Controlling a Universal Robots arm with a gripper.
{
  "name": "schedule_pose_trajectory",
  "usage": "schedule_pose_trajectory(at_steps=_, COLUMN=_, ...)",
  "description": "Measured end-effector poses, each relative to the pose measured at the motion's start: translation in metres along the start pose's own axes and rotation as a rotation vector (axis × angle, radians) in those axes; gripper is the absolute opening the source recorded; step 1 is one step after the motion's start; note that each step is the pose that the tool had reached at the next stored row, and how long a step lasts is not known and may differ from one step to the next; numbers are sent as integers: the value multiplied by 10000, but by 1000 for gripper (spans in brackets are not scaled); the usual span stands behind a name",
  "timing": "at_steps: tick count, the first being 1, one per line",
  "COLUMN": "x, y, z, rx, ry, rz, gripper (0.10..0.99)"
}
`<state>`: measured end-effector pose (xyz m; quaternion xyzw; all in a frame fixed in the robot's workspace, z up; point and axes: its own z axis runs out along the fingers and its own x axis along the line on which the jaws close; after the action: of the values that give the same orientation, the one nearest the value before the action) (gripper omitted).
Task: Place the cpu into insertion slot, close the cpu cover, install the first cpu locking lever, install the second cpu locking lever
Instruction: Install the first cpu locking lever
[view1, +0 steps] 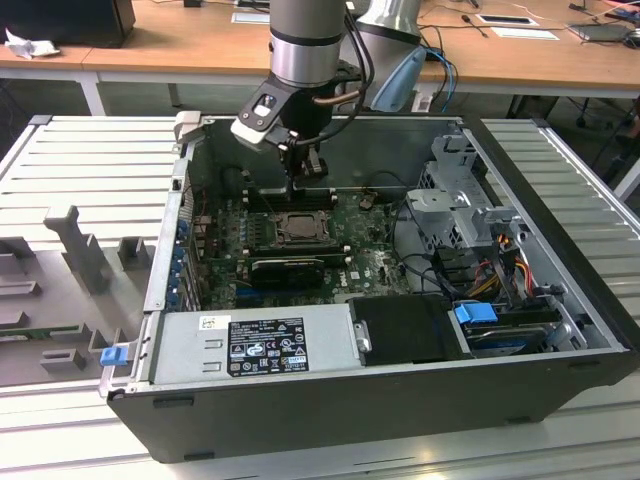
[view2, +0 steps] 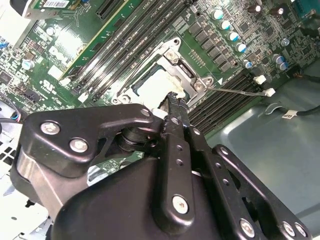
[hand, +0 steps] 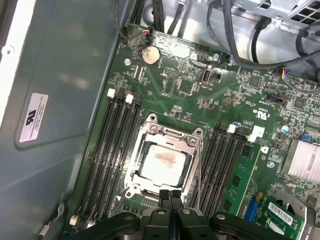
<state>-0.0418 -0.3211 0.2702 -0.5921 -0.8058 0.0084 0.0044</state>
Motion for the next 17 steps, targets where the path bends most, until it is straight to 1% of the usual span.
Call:
schedule_pose_trajectory(at_steps=5, x=0, y=0, z=0, rx=-1, ry=-5, rz=-300, gripper=106)
schedule_pose_trajectory(at_steps=15, x=0, y=0, z=0, rx=-2, ry=-14, rz=-734, gripper=106)
schedule_pose_trajectory(at_steps=17, x=0, y=0, z=0, rx=-4, ry=-18, rz=-970, gripper=106)
